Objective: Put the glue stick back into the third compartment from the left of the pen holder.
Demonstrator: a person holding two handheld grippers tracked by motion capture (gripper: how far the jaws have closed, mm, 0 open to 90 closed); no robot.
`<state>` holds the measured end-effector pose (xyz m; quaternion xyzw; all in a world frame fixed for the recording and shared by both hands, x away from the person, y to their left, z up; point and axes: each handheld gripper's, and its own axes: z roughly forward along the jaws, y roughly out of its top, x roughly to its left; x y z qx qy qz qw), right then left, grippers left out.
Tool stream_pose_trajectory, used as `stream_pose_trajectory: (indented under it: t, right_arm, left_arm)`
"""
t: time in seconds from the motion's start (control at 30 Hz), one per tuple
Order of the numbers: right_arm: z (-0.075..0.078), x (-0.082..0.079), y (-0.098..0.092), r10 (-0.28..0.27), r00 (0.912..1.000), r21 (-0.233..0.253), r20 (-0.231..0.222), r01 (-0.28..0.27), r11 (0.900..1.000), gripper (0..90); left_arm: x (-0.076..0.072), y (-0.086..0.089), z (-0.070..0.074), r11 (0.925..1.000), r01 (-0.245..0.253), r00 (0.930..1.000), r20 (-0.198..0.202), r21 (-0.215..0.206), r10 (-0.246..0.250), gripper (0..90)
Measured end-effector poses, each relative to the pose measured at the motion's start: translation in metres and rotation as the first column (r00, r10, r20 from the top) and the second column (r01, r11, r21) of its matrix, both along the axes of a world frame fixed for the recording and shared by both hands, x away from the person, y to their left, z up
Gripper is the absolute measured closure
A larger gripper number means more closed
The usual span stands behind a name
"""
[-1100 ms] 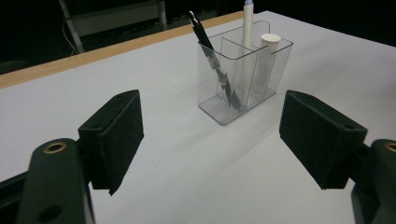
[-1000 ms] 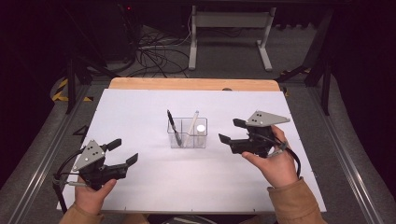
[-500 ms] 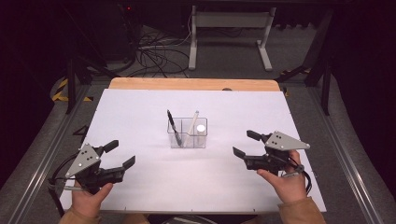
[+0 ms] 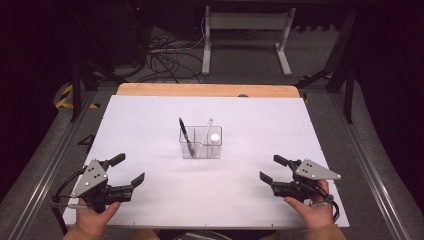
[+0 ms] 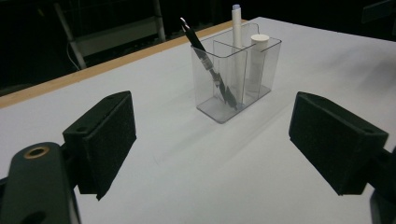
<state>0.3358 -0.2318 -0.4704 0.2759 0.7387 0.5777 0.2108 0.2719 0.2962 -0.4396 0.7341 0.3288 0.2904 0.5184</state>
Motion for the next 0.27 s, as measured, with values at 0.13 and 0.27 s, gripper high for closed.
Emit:
stream_pose_trajectory:
  t: [0.13,0.27]
  right_arm:
    - [-0.0111,0.0011,-0.0035,-0.027,0.9995,-0.044,-0.013,0.027,0.999,21.6]
    - [-0.0117,0.0033,-0.0035,-0.049,0.9987,-0.048,-0.012,0.048,0.998,21.1]
  left_arm:
    - [0.0008,0.0017,-0.0029,0.9999,0.006,1.0000,0.001,-0.010,-0.006,14.8]
    - [0.0001,0.0022,-0.0044,0.9997,0.022,0.9995,0.021,-0.014,-0.022,12.2]
